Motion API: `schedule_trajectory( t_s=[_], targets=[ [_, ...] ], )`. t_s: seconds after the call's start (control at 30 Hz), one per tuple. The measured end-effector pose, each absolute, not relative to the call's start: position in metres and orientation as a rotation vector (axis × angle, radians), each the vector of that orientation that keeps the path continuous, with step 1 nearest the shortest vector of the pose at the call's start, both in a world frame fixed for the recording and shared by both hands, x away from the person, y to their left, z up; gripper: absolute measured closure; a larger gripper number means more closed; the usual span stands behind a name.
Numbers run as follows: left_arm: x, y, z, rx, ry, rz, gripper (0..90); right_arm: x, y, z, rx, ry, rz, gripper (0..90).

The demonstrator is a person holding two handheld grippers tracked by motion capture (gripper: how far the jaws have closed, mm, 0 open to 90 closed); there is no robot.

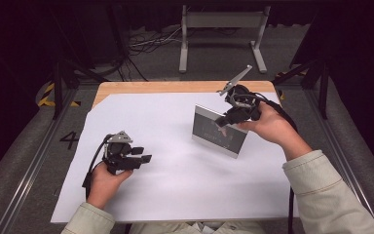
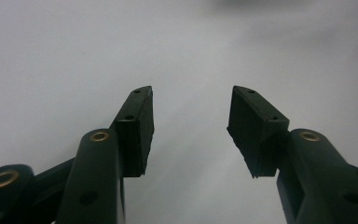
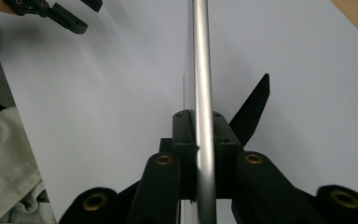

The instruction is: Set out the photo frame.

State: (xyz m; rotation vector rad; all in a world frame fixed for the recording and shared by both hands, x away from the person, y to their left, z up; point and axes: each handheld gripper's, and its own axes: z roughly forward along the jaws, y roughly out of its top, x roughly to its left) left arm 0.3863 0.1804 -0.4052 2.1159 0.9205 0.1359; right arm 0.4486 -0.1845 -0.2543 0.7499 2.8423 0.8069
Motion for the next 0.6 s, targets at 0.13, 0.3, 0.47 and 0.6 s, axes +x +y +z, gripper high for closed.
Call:
schedule_trajectory(
  t_s=[0.13,0.3,0.47,0.6],
  targets=[
    [0.387,0.18,-0.406,2.113,0.925,0.128,50.9,0.452,-0.182,-0.254,0.724,2.855,0.807,83.3],
    [0.389,0.178,-0.406,2.121,0.915,0.125,51.1,0.456,-0.18,-0.253,0.647,2.868,0.791,83.4],
    [0.39,0.175,-0.407,2.127,0.91,0.118,51.1,0.458,-0.176,-0.254,0.565,2.909,0.759,83.4],
    [0.39,0.175,-0.407,2.129,0.904,0.117,51.1,0.459,-0.172,-0.257,0.51,2.952,0.75,83.4]
  ],
)
